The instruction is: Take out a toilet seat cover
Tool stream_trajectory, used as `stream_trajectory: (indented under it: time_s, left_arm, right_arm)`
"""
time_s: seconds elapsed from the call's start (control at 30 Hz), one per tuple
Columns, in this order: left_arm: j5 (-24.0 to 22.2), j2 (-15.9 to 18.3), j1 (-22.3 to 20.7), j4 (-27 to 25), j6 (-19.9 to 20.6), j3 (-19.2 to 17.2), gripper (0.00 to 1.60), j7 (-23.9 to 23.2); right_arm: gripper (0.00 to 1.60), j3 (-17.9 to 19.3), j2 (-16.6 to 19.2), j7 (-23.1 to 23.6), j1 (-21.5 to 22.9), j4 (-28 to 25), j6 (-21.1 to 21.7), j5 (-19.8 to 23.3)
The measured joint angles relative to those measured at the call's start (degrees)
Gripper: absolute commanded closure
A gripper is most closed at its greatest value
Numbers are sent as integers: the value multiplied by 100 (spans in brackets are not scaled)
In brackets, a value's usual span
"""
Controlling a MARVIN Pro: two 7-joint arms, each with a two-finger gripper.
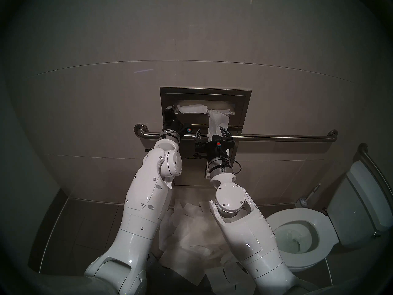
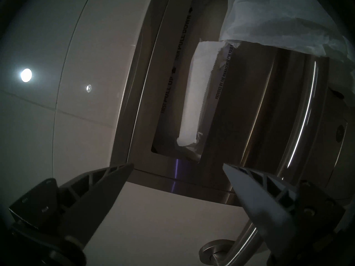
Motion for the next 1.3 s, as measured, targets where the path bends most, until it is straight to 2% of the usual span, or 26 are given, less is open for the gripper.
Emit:
stream_trajectory:
  time_s: [0.77,1.1,1.3]
  left_arm:
    - [184,-424,-813,658,-39,-487,0,-217]
    - [357,-471,-1167,1333,-163,-491,0,-260]
    - [468,-467,-1338,1525,-251,-484,0,-280]
  right_arm:
    - [0,67,160,-202,-310,-303,-37,-3]
    - [0,172,210,-297,-489,-470,-74,-1]
    - [0,161,210,-308,-496,-515,-85,-1]
